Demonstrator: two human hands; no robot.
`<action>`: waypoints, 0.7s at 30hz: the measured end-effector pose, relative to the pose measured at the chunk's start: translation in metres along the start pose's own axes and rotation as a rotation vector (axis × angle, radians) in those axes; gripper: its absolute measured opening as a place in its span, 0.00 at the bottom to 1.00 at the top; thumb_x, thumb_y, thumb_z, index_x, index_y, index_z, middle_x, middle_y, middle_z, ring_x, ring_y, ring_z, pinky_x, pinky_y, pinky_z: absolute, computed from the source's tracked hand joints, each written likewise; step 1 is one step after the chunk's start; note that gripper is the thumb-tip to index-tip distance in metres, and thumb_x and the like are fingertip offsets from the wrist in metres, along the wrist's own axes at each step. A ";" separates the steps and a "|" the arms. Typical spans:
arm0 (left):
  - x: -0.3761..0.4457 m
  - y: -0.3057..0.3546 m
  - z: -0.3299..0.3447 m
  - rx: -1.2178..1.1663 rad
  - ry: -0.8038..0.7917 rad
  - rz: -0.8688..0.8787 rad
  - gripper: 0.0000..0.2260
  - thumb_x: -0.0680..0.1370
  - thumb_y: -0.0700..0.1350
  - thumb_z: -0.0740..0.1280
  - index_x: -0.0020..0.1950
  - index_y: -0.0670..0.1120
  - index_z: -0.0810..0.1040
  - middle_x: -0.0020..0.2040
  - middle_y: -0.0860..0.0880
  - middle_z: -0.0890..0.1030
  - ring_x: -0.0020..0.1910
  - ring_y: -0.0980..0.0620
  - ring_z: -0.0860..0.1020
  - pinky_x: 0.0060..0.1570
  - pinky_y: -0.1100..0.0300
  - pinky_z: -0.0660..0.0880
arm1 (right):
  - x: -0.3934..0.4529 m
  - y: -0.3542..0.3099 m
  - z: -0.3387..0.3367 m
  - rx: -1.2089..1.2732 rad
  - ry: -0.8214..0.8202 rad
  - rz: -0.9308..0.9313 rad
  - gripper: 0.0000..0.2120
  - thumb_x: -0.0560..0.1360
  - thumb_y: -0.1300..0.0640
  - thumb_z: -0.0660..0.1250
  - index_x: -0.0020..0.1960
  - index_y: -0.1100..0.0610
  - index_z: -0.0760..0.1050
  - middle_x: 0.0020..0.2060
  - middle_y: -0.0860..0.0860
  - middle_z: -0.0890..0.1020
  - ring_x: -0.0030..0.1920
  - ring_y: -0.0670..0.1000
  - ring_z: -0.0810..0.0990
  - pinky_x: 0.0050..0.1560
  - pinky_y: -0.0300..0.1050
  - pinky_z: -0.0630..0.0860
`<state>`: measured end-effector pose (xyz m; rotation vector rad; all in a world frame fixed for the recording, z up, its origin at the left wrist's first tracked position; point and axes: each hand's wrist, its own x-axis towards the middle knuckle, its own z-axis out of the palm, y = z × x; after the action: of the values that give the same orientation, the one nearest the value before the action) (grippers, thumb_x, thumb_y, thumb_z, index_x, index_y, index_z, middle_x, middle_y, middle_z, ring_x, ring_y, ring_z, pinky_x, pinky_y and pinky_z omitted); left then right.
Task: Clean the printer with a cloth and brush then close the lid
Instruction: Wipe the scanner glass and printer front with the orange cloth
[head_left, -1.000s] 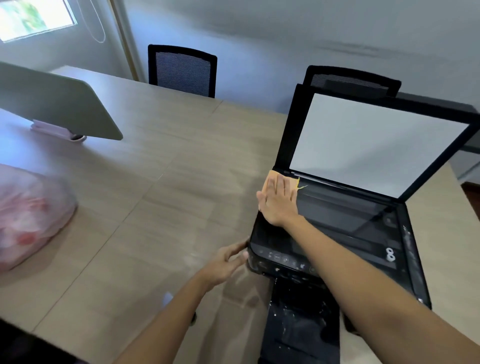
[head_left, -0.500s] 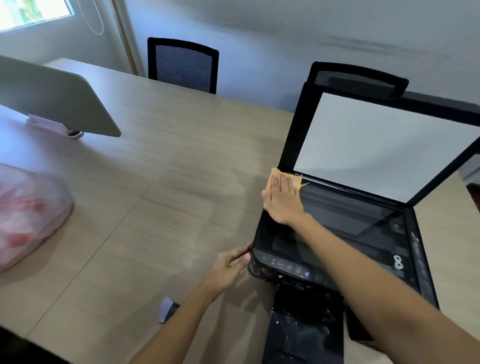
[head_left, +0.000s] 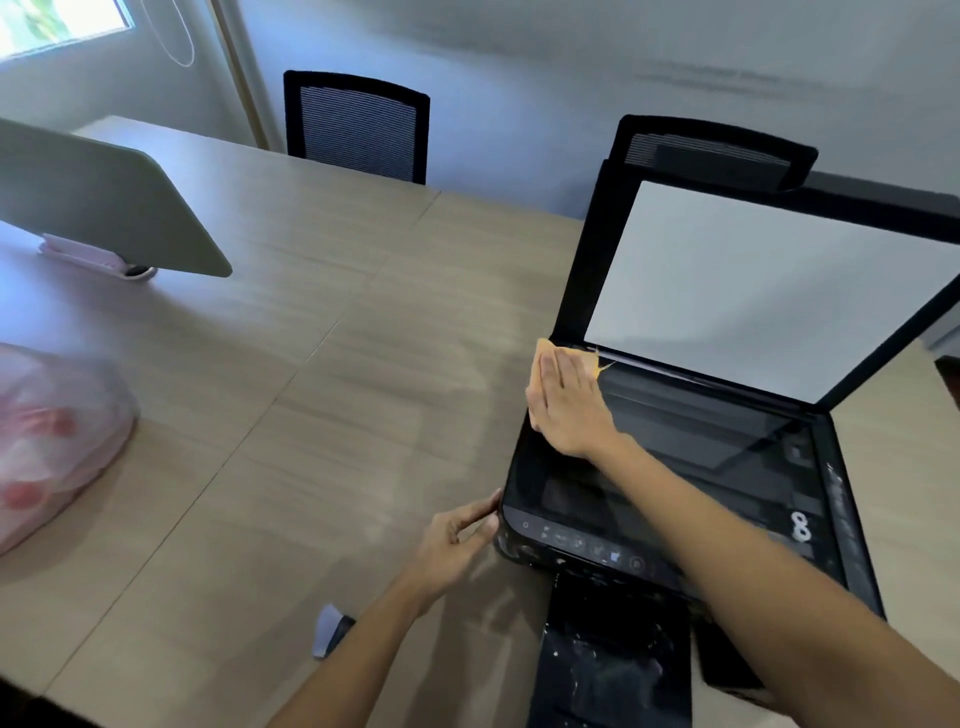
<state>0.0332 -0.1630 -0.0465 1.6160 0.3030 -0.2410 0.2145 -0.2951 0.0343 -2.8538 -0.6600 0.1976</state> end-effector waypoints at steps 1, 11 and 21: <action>-0.001 0.001 0.000 0.001 0.002 0.002 0.16 0.80 0.46 0.64 0.68 0.51 0.75 0.63 0.60 0.79 0.64 0.67 0.74 0.58 0.76 0.70 | 0.013 0.001 -0.001 0.005 -0.004 0.048 0.30 0.81 0.47 0.46 0.77 0.62 0.47 0.76 0.58 0.53 0.76 0.58 0.49 0.75 0.58 0.49; -0.001 0.000 0.002 0.013 -0.005 0.020 0.17 0.80 0.47 0.63 0.69 0.49 0.74 0.65 0.58 0.78 0.65 0.65 0.73 0.61 0.73 0.70 | -0.034 0.000 0.004 0.017 -0.043 -0.106 0.34 0.78 0.42 0.42 0.76 0.62 0.50 0.76 0.59 0.55 0.76 0.58 0.51 0.74 0.58 0.53; -0.007 0.008 -0.001 0.060 -0.014 0.007 0.18 0.80 0.50 0.63 0.70 0.51 0.73 0.66 0.58 0.77 0.67 0.64 0.72 0.66 0.69 0.68 | -0.017 -0.024 0.007 0.025 -0.005 0.059 0.29 0.81 0.49 0.48 0.76 0.64 0.47 0.76 0.61 0.53 0.76 0.61 0.49 0.74 0.59 0.49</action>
<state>0.0294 -0.1630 -0.0361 1.6734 0.2819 -0.2579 0.1883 -0.2799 0.0348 -2.8517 -0.5706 0.2203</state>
